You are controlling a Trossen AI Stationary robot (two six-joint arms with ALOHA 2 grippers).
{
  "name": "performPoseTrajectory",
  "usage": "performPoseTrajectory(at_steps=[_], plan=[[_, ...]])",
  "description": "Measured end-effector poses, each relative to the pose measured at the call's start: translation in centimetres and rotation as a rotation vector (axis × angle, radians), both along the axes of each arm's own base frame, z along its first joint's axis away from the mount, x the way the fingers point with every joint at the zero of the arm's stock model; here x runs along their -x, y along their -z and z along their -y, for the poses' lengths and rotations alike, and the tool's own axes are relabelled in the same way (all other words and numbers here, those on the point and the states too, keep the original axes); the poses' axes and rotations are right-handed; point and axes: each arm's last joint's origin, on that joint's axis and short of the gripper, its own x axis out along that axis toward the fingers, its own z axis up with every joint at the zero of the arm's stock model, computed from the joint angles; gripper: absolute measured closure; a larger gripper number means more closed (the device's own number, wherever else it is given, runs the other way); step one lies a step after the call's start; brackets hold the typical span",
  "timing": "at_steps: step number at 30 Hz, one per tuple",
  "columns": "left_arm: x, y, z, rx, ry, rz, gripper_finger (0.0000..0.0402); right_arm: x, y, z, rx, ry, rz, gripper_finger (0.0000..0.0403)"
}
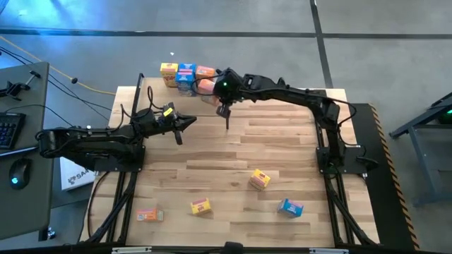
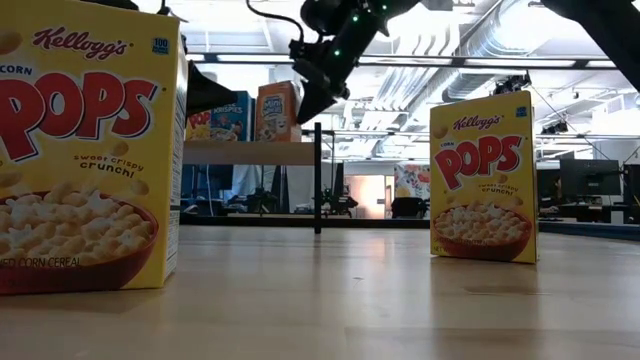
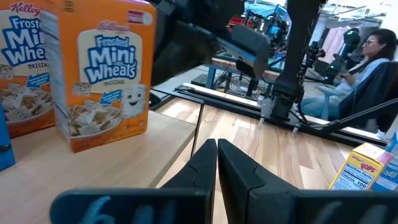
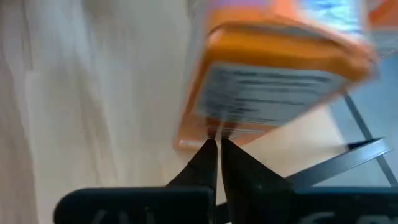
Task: Stack cereal on shelf
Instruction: Put the right orange cereal box on the shelf aligned with the other orange box
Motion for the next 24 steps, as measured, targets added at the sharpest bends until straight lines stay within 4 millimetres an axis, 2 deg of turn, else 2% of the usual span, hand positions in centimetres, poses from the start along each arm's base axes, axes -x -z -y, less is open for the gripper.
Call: performPoseTrajectory(at_steps=[10,15,20,24], plan=[[0.0,0.1,0.0,0.002,-0.006,-0.005,0.0394,-0.9,0.4,1.6,0.019,-0.003,0.092,0.0402],[0.0,0.1,0.0,0.005,-0.015,-0.013,0.0394,-1.2,1.2,1.8,0.022,-0.021,0.07,0.0403],[0.0,0.3,0.0,0.009,-0.016,-0.025,0.0394,-0.6,0.1,0.5,0.015,-0.043,0.047,0.0403],[0.0,0.3,-0.1,0.001,-0.027,-0.031,0.0394,-1.4,-0.6,-1.4,-0.052,-0.173,0.13,0.0403]])
